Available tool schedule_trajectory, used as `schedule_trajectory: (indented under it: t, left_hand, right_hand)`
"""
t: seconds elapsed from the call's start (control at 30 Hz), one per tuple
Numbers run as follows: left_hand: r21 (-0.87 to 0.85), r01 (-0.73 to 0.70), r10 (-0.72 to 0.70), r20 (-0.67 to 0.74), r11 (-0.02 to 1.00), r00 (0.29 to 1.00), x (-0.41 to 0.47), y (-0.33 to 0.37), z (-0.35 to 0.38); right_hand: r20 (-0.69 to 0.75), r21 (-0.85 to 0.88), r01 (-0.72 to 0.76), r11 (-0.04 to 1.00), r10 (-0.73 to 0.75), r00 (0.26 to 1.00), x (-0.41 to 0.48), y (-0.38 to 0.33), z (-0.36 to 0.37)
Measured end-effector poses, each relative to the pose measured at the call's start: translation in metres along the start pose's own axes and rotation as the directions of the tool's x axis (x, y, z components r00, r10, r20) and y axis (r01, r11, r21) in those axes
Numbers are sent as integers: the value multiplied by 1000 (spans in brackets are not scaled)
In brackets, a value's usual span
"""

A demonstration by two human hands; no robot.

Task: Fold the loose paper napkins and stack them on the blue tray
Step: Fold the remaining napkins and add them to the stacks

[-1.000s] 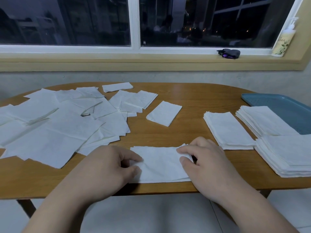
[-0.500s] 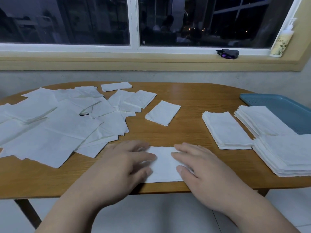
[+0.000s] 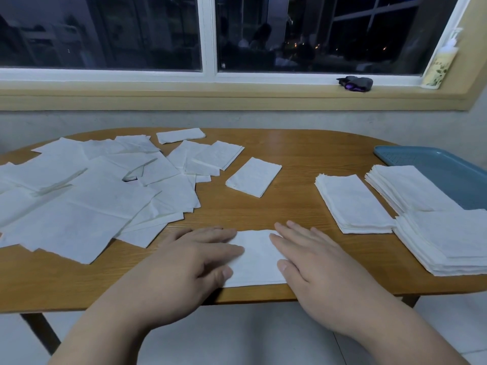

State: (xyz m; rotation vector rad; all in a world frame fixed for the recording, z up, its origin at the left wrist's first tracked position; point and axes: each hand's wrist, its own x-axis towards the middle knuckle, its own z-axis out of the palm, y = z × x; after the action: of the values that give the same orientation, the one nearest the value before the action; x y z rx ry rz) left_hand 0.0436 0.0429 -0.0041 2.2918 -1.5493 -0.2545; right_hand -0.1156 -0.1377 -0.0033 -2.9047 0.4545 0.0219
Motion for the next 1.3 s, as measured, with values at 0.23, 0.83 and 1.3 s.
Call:
schedule_trajectory:
  t: [0.23,0.83,1.3]
  left_hand:
    - [9,-27,28,-27,1000,999,0,-5,0]
    - [-78,16,-31,-195,997,980,-2,-22,-4]
    - [-122,23,-53,-247,992,967,-2,-23,1]
  right_hand:
    - [0,55,6,998,-6,1000,-1,-2,-6]
    - [-293,88,-139,986,159,943,142,5,-14]
    - [-407,115,-129,985,165,898,140,14,-7]
